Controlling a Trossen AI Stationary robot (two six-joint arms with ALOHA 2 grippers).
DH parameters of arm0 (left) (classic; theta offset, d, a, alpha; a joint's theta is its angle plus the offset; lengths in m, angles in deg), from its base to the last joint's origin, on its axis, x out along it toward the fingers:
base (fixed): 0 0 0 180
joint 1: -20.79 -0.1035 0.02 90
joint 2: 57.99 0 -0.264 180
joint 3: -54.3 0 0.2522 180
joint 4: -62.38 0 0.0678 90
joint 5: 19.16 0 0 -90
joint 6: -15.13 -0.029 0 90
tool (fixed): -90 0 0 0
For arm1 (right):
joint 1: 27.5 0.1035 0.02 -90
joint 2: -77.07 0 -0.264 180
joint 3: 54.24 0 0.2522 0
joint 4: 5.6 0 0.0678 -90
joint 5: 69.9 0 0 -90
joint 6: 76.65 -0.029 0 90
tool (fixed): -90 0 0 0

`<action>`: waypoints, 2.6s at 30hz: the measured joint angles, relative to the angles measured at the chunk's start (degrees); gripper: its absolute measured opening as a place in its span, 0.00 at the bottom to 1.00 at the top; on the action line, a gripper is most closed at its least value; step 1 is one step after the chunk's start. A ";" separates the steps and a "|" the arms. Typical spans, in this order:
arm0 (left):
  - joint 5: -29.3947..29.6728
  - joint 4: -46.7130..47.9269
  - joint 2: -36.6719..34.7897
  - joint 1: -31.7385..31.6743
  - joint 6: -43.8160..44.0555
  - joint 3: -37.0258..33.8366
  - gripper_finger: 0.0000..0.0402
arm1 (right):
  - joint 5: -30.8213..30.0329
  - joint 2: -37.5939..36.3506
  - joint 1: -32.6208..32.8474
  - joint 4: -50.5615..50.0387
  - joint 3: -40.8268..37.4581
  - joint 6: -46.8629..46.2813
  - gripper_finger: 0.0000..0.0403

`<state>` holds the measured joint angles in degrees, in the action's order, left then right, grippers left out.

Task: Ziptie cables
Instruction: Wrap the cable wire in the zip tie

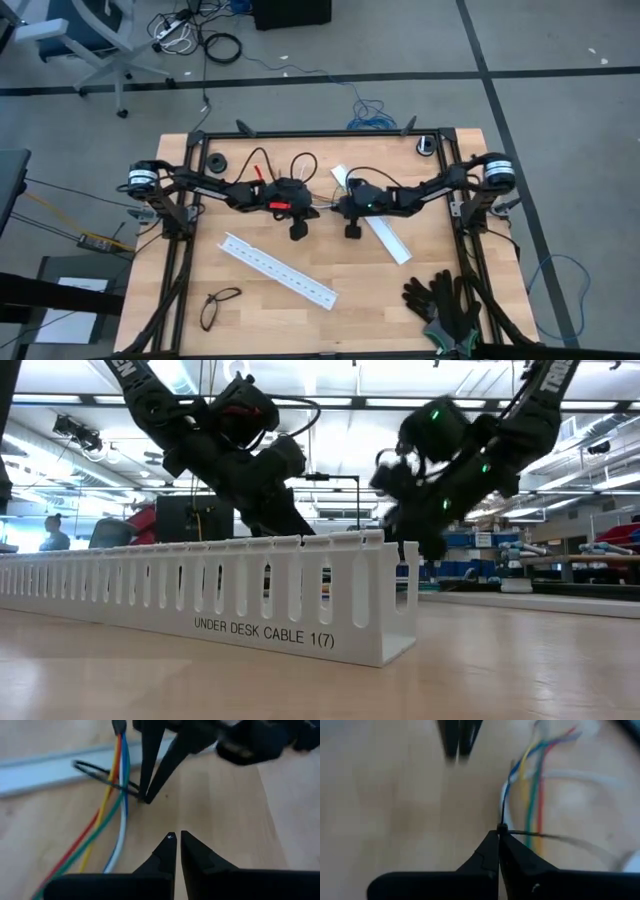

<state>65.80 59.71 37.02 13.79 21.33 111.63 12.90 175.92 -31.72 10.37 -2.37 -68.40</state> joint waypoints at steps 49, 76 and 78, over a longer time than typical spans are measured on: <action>-7.58 -49.90 7.77 -4.22 2.66 -11.19 0.25 | 20.94 -5.24 -6.57 21.04 -8.07 -13.14 0.00; -2.14 -50.05 7.77 -3.37 11.30 -11.10 0.26 | 20.90 -5.26 -6.55 21.01 -8.05 -12.57 0.00; -2.90 -50.03 7.77 -3.37 12.06 -10.91 0.26 | 20.90 -5.26 -6.55 21.06 -8.05 -12.55 0.00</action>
<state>62.90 9.68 44.79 10.42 33.39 100.72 33.79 170.67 -38.26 31.43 -10.42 -80.95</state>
